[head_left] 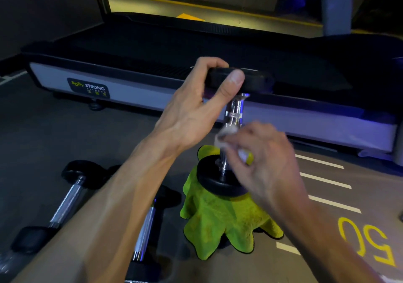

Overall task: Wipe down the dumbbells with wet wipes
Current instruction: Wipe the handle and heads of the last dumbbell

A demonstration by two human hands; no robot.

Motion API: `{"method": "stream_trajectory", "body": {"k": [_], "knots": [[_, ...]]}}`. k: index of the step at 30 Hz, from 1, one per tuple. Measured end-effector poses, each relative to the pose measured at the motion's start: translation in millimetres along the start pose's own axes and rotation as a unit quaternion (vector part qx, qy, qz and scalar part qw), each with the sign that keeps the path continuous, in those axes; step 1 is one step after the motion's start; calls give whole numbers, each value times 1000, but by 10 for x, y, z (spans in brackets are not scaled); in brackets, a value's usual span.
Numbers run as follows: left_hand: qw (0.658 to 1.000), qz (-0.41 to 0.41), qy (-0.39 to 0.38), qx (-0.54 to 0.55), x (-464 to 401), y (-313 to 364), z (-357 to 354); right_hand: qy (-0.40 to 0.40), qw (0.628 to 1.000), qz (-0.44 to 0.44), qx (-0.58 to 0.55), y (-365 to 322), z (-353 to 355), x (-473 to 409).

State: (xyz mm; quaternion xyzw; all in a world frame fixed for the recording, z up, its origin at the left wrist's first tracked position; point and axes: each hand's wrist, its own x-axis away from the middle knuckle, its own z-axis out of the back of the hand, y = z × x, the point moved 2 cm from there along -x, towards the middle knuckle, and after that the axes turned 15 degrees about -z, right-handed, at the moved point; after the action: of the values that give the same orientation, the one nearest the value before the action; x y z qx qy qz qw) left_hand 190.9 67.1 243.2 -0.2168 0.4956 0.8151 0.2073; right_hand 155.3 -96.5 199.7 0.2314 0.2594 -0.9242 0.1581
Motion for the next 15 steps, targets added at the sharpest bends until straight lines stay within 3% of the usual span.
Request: {"method": "stream_trajectory", "body": {"k": [3, 8, 13, 15], "knots": [[1000, 7, 5, 3, -11, 1, 7, -59, 994, 6, 87, -59, -22, 132], [1000, 8, 6, 19, -1, 32, 2, 46, 993, -12, 109, -174, 81, -223], [1000, 12, 10, 23, -9, 27, 5, -26, 989, 25, 141, -103, -39, 215], [999, 9, 16, 29, -12, 24, 2, 3, 991, 44, 123, -64, -5, 88]]}}
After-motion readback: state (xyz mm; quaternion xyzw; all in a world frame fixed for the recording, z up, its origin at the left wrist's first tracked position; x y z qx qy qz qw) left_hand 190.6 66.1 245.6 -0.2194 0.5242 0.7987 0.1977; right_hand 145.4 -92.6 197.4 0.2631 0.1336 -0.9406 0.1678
